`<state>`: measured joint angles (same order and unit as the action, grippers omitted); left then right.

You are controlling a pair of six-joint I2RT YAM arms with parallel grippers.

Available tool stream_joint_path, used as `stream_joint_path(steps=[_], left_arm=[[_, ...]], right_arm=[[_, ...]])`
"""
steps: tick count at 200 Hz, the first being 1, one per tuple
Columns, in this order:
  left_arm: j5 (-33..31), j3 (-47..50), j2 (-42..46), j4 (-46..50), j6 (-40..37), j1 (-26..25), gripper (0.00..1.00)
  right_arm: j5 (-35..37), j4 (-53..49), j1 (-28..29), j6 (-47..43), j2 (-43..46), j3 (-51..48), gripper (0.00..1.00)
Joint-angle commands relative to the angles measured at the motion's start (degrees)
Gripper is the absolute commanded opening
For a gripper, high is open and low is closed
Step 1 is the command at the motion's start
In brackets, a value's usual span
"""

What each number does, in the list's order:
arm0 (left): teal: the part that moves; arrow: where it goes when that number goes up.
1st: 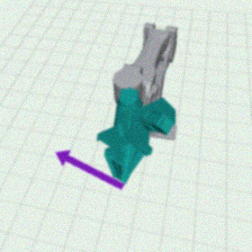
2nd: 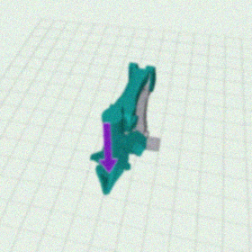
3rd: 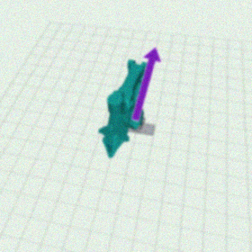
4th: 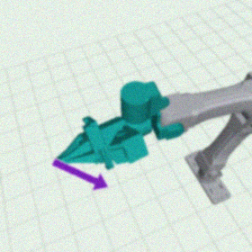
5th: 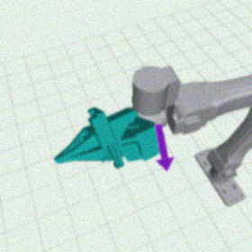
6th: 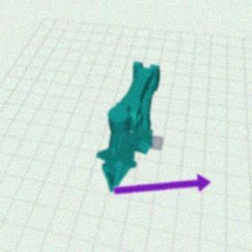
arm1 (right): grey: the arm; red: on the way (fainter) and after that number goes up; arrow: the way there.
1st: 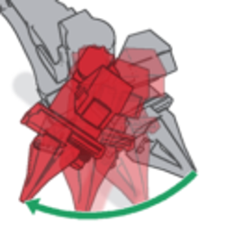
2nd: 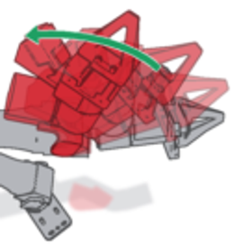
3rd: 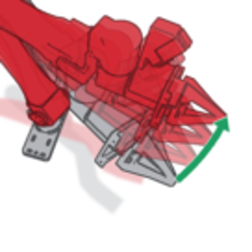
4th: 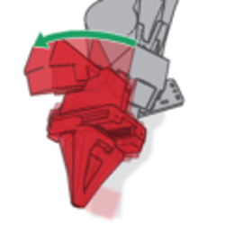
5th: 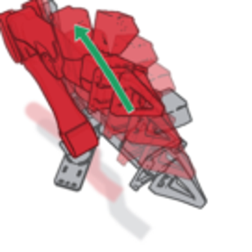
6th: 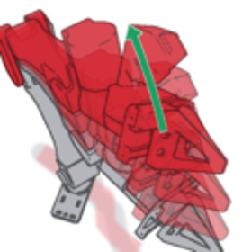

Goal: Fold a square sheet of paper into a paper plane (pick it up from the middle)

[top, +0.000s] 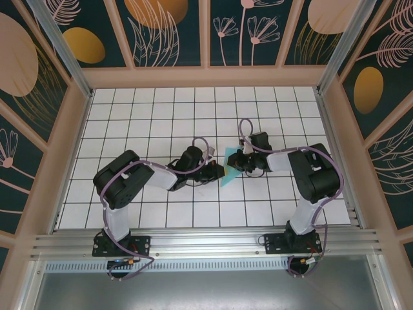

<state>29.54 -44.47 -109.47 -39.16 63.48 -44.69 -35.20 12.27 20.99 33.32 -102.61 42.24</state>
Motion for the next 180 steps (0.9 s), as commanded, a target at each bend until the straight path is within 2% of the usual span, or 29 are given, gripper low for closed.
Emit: stream_joint_path(steps=[1,46,180], left_arm=[[0.2,-1.4,0.5,0.0,-0.6,0.0,0.0],[1.2,-6.8,-3.4,5.0,-1.2,-0.1,0.0],[1.7,-8.1,-5.8,13.5,-2.3,-0.1,0.0]], right_arm=[[5.7,-6.1,0.2,-1.3,-4.4,-1.8,0.12],[5.7,-6.2,0.2,-1.2,-4.3,-1.7,0.12],[6.0,-6.4,0.2,-1.4,-4.3,-1.7,0.12]])
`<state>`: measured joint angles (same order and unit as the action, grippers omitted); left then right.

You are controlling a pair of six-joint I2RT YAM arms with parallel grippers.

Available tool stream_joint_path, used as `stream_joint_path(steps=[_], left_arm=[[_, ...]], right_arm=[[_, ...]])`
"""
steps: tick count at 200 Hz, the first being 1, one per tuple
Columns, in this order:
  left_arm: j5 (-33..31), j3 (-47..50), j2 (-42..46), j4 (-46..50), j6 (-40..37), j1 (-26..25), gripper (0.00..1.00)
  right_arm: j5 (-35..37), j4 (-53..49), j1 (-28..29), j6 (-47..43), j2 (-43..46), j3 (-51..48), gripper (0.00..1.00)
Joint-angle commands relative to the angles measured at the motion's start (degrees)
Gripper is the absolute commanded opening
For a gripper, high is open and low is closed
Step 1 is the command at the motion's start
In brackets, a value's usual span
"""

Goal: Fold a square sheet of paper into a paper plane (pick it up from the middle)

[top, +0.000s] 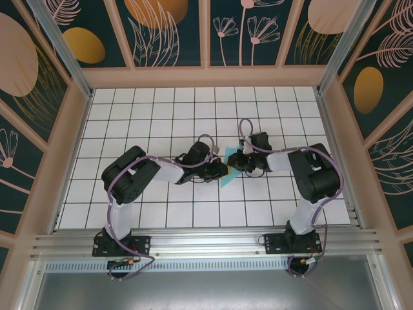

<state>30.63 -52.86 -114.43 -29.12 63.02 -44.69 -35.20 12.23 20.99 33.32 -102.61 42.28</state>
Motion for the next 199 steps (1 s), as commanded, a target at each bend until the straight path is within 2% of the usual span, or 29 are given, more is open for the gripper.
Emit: stream_joint_path(steps=[1,64,199], left_arm=[[0.6,0.4,-0.8,3.5,-1.9,-0.1,0.0],[3.2,1.8,-1.3,11.0,-5.4,-1.4,0.0],[6.9,4.0,0.7,10.3,-5.9,-4.2,0.0]], right_arm=[[6.0,-6.4,0.2,-1.4,-4.4,-1.8,0.12],[6.3,-6.3,0.2,-1.2,-5.3,-1.9,0.12],[6.9,-6.3,0.3,-0.9,-5.9,-2.0,0.12]])
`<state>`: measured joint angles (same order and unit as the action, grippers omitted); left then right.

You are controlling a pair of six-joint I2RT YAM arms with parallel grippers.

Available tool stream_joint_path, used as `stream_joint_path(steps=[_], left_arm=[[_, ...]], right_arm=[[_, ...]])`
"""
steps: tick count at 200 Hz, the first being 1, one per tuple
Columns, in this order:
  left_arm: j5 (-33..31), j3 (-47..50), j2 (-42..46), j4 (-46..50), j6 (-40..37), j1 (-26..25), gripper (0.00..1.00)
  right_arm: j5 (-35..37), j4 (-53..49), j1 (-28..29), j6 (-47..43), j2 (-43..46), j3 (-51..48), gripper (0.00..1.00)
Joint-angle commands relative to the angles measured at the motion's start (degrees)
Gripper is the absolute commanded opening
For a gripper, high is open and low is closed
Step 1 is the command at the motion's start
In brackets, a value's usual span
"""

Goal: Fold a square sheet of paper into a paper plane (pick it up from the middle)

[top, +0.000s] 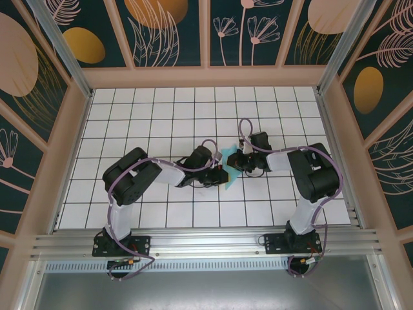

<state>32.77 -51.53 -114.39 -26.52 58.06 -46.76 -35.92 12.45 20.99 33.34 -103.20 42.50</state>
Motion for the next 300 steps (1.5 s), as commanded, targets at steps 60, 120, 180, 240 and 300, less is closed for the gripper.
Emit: stream_joint_path(steps=[60,120,180,240,300], left_arm=[[4.8,5.6,2.0,9.0,-1.3,-4.2,0.0],[-1.6,7.7,11.6,11.6,-1.8,-5.3,0.02],[-13.6,6.0,17.3,6.4,2.7,-1.9,0.03],[-11.4,-2.7,6.5,1.0,6.2,-1.7,0.02],[-12.9,-2.4,4.5,2.7,7.4,-1.7,0.0]], right_arm=[[7.4,-6.1,0.4,-1.0,-5.6,-2.4,0.12],[7.2,-6.4,0.9,-0.7,-5.3,-2.3,0.12],[6.4,-4.8,1.2,0.7,-3.9,-3.6,0.12],[5.1,-4.5,1.2,0.9,-3.8,-3.3,0.12],[4.7,-4.6,1.3,1.0,-4.1,-2.6,0.12]])
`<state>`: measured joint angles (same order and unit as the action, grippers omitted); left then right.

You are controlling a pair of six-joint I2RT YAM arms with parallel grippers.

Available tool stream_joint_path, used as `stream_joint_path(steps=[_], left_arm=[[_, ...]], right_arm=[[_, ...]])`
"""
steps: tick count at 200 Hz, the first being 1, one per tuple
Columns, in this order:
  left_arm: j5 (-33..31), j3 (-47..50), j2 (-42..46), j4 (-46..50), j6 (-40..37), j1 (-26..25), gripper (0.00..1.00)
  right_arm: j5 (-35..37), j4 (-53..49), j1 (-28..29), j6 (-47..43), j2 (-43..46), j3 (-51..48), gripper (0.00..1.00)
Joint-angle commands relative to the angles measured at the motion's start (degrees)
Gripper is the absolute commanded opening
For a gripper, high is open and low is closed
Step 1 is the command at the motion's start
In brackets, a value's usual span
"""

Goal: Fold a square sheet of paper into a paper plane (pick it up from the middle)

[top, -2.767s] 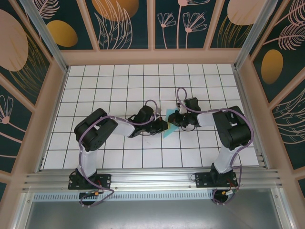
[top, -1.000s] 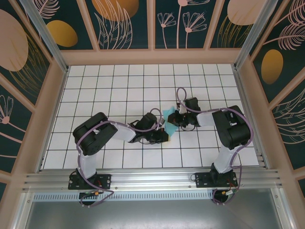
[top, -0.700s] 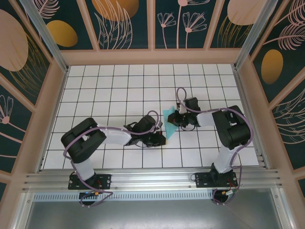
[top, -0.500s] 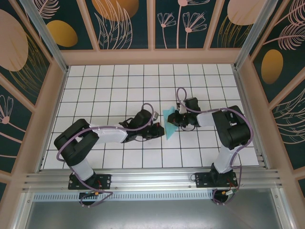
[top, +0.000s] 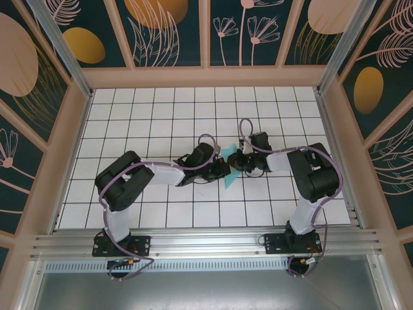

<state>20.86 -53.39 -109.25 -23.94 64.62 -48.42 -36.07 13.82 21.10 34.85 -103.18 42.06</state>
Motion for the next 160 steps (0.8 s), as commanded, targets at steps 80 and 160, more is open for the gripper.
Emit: stream_joint_path(steps=[80,160], left_arm=[[-3.5,-3.6,-4.4,5.5,0.9,-0.4,0.0],[-6.7,-2.7,-6.1,14.6,-1.7,-1.0,0.0]], right_arm=[[4.5,-6.2,1.2,-0.3,-3.6,-1.9,0.12],[1.6,-9.3,-0.9,-2.4,5.0,2.6,0.15]])
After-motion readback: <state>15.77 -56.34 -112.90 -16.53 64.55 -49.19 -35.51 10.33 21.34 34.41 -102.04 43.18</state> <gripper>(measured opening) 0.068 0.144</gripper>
